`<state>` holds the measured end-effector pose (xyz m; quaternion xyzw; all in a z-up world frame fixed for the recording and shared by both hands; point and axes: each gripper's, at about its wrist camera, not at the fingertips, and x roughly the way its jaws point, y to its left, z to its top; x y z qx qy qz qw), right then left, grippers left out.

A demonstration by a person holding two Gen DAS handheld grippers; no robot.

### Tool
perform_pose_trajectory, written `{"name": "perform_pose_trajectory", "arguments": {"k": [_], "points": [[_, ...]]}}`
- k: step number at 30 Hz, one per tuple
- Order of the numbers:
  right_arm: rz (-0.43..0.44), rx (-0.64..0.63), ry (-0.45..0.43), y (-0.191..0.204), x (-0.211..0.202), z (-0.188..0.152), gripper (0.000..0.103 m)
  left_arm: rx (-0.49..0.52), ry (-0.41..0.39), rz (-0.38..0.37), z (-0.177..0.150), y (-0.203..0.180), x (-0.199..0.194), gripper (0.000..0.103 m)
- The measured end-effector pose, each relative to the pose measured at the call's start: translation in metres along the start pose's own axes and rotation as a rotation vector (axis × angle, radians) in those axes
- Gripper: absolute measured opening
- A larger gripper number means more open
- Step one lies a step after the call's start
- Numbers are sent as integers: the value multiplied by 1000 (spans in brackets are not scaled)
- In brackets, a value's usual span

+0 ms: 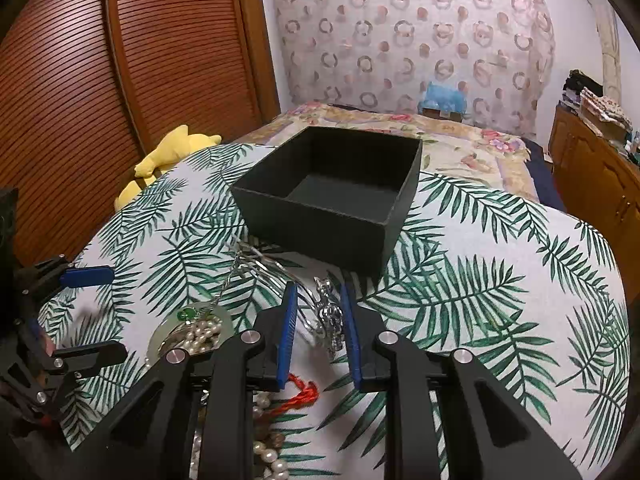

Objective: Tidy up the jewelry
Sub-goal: 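Carry the silver hairpins with the right tool over the black box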

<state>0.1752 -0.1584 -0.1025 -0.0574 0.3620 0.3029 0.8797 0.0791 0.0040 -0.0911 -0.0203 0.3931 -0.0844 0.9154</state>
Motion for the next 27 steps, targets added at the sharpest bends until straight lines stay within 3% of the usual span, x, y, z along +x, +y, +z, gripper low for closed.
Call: {"name": "perform_pose_trajectory", "arguments": {"k": [2,5,13,17,23,27], "points": [[21,11,0,-2,0,2,12,5,0,-9,4,-1,3,96],[14,6,2,-2,2,2,12,27,2,-18,14,-6,11,91],[17,5,4,-3,3,3,12,67,47,-60,50,-16,49,61],[24,10,-4,-5,0,5,12,64,82,-100,59,-21,69,56],[39,33,-15,-14,-5,2,12,110,121,-88,68,-30,96,38],[42,42,-29,-18,-12,1,12,124,124,-76,73,-32,101,9]]}}
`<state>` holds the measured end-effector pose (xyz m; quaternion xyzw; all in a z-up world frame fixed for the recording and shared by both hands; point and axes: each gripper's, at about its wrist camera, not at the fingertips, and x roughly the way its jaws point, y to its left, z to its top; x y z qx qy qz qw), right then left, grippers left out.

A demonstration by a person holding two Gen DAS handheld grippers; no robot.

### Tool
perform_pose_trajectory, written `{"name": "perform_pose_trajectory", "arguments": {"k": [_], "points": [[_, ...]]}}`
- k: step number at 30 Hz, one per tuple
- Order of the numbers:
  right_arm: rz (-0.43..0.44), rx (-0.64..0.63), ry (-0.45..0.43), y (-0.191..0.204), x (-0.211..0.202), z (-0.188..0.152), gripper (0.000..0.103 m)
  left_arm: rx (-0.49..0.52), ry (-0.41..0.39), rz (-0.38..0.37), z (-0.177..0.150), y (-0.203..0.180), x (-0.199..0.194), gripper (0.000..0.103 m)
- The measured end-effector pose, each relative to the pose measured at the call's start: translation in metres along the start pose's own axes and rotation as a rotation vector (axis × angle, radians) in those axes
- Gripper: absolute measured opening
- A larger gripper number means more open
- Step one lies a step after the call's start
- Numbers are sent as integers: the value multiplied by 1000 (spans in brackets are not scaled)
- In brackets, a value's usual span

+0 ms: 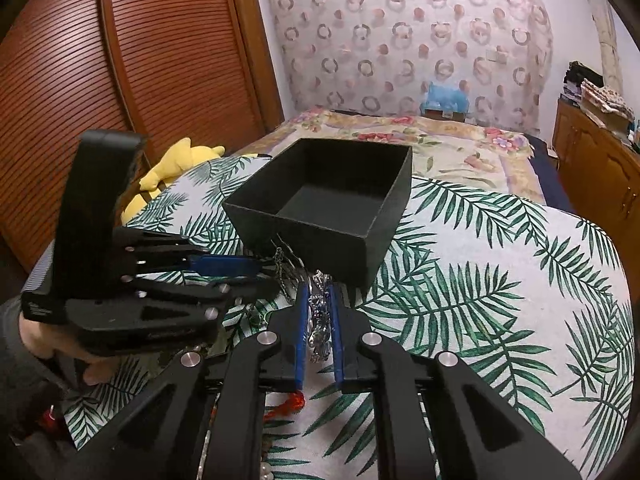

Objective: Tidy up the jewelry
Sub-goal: 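Carry the silver hairpins with the right tool over the black box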

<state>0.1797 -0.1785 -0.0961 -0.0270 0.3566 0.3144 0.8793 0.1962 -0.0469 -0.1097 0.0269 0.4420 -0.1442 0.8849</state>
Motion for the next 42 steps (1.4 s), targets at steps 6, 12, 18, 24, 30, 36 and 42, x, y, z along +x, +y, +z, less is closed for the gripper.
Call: {"name": "perform_pose_trajectory", "arguments": {"k": [6,12,18,24,30,36,42], "points": [[10,9,-13,-6,-11,-2,12,-5,-17,-18,-5,3,-8,3],[-7,-24,9,-3,-18,-8,12,-10,-93,-10,-5,5,-42,3],[11,-56,12,8,-30,-15,12,-19,-195,10,6,10,-86,3],[22,-60,-22,12,-41,-6,12,-11,-254,17,20,12,-111,3],[23,-59,-54,4,-32,28,12,-12,-298,22,33,17,-122,3],[46,-48,-70,-6,-15,62,12,-16,-321,29,50,28,-126,3],[85,-46,-11,-12,22,80,12,-13,-321,32,59,34,-123,3]]}}
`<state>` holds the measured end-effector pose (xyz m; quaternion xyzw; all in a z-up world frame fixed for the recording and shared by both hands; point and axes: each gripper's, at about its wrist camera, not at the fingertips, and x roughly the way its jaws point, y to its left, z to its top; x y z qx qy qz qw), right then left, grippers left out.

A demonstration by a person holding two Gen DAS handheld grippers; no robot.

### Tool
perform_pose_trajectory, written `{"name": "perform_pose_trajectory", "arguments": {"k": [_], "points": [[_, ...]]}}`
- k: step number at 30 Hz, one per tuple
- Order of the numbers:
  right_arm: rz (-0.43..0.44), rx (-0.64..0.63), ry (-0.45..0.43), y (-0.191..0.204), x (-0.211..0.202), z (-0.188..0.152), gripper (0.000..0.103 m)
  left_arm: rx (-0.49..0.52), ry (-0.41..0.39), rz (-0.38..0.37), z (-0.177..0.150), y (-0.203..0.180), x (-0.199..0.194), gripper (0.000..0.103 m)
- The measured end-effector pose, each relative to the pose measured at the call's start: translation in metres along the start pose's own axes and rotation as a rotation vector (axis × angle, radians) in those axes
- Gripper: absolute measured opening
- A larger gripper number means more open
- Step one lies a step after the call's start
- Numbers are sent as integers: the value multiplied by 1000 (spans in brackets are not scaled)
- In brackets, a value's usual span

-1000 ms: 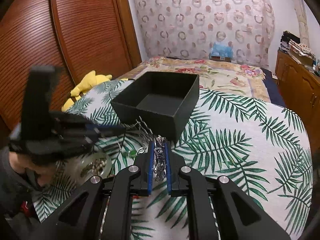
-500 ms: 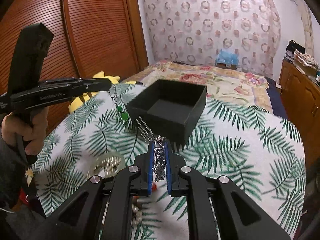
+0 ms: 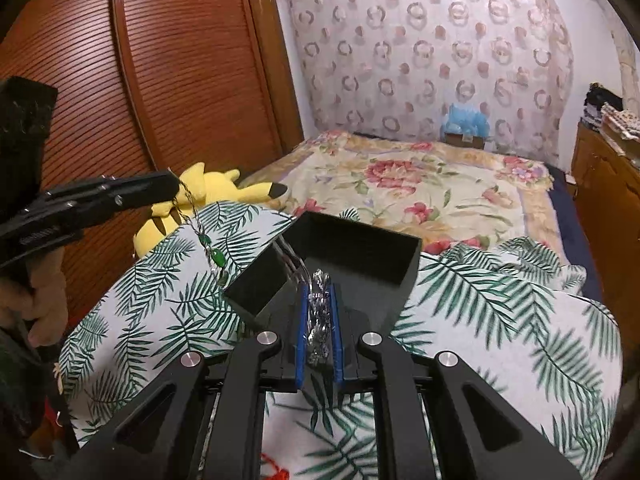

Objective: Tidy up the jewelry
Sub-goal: 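Carry the silver hairpins with the right tool over the black box, then open the right tool to drop the hairpins into the box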

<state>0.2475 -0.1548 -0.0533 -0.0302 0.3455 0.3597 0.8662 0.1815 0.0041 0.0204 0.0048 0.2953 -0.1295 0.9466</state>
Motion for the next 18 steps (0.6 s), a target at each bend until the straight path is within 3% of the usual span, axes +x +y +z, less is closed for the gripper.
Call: {"name": "perform_pose_trajectory", "arguments": {"k": [9,12,14,18], "points": [[26,8,81,-10,37,4,12,4,38,0,15,13,26,3],[19,-3,74,-13,38,7,17,12,48,-10,16,10,36,3],[17,4,44,-16,32,10,37,18,54,-16,15,6,41,3],[-11,23,-3,-26,15,12,37,28,59,-22,17,3,49,3]]}}
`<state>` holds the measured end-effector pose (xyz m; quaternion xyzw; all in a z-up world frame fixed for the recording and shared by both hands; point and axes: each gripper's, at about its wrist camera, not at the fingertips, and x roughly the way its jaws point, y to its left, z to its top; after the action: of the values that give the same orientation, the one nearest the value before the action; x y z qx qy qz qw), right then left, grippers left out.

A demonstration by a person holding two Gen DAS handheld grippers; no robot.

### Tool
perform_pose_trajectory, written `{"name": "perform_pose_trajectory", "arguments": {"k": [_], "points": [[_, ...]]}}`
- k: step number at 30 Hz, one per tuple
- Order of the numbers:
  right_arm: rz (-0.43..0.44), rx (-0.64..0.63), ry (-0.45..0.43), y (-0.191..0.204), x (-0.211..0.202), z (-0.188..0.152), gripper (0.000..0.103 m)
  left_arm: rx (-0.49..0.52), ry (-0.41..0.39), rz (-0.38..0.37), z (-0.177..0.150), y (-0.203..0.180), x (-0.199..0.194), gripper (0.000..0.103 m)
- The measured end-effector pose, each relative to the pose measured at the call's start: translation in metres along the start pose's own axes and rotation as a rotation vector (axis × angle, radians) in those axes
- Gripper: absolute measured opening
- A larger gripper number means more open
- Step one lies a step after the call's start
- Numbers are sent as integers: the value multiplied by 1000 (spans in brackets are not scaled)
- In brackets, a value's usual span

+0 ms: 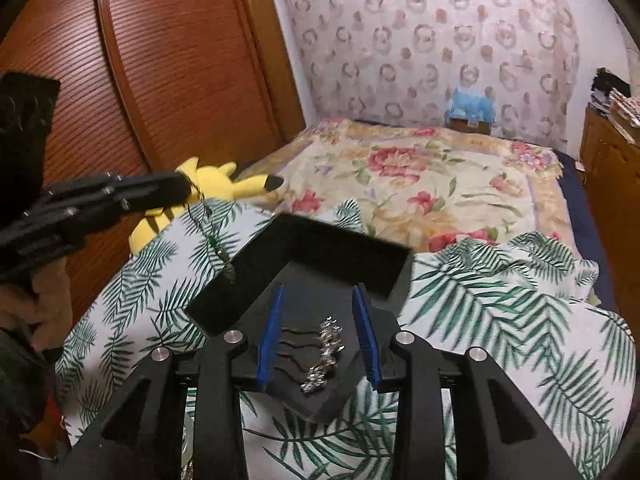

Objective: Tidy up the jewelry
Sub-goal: 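Open the right tool to drop the hairpins into the box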

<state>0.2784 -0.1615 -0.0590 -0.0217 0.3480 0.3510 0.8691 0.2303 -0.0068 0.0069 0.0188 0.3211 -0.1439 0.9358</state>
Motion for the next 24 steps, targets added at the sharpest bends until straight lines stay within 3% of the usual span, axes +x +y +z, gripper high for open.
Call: {"name": "perform_pose_trajectory", "arguments": {"k": [8,10,11,14,18,22,24], "points": [[-87,20,-28,-14,-19,-14,37,3,50,16,-2,-2,29,4],[-100,17,-30,-13,-24,-20,37,3,61,32,-6,-2,31,22],[-106,15,-33,-12,-26,-23,37,2,56,31,-8,-2,30,26],[-116,14,-42,-6,-35,-32,37,-3,56,25,-16,-5,20,30],[-141,5,-58,8,-50,-48,37,-9,54,27,-35,-8,0,42],[-156,-13,-70,28,-66,-69,37,-11,64,28,-57,-12,-17,43],[-159,-12,-70,36,-71,-79,37,-13,68,28,-71,-16,-27,59]]}}
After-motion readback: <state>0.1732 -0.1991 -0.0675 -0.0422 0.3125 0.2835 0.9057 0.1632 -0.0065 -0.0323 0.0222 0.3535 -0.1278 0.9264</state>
